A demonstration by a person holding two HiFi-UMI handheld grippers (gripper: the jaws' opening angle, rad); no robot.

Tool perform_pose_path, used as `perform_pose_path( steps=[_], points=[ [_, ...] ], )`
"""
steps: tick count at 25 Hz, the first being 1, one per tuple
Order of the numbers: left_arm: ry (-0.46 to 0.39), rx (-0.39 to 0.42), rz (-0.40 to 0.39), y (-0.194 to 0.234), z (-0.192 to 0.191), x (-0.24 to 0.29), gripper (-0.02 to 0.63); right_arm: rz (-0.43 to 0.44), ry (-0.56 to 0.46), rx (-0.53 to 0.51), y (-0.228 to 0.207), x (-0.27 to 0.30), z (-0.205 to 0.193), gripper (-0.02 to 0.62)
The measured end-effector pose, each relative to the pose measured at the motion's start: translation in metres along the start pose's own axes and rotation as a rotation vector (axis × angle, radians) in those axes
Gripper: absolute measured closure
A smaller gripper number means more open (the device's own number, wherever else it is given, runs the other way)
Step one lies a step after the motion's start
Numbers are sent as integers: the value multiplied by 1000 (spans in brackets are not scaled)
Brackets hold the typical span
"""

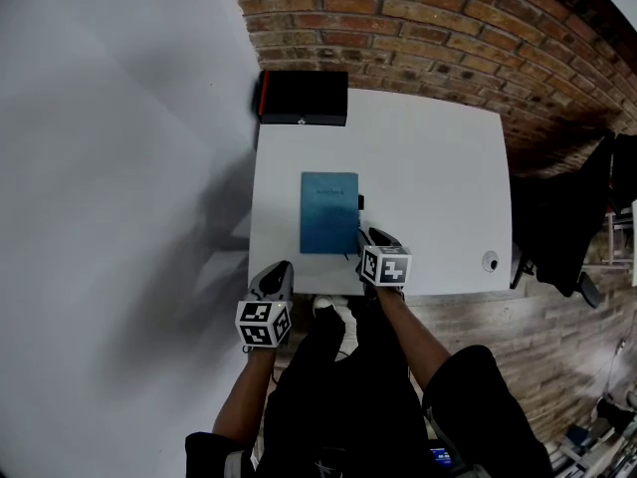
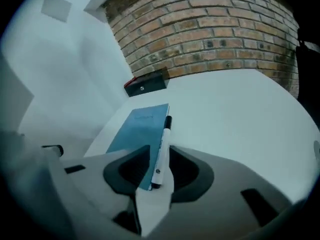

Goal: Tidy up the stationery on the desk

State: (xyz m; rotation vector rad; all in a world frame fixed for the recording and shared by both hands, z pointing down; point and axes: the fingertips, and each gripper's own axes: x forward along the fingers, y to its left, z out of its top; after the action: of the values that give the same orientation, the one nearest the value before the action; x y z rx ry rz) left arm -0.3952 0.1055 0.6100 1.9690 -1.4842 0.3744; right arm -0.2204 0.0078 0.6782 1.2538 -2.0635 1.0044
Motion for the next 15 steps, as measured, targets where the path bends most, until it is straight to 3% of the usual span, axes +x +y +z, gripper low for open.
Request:
perform_pose_path(
  steps=[5, 8, 11, 15],
  points=[
    [-17, 12, -24, -8, 8, 4, 572, 22, -63, 9, 5, -12, 8, 485],
    [-43, 40, -52, -17, 18, 9, 572, 83, -148, 32, 19, -30, 20, 533],
    [-66, 79, -82, -29, 29, 12, 572, 49, -206, -15, 25, -50, 26, 570],
    [-101, 152, -125, -51, 47, 10, 572, 0, -278, -59, 30, -85, 30, 572]
  ],
)
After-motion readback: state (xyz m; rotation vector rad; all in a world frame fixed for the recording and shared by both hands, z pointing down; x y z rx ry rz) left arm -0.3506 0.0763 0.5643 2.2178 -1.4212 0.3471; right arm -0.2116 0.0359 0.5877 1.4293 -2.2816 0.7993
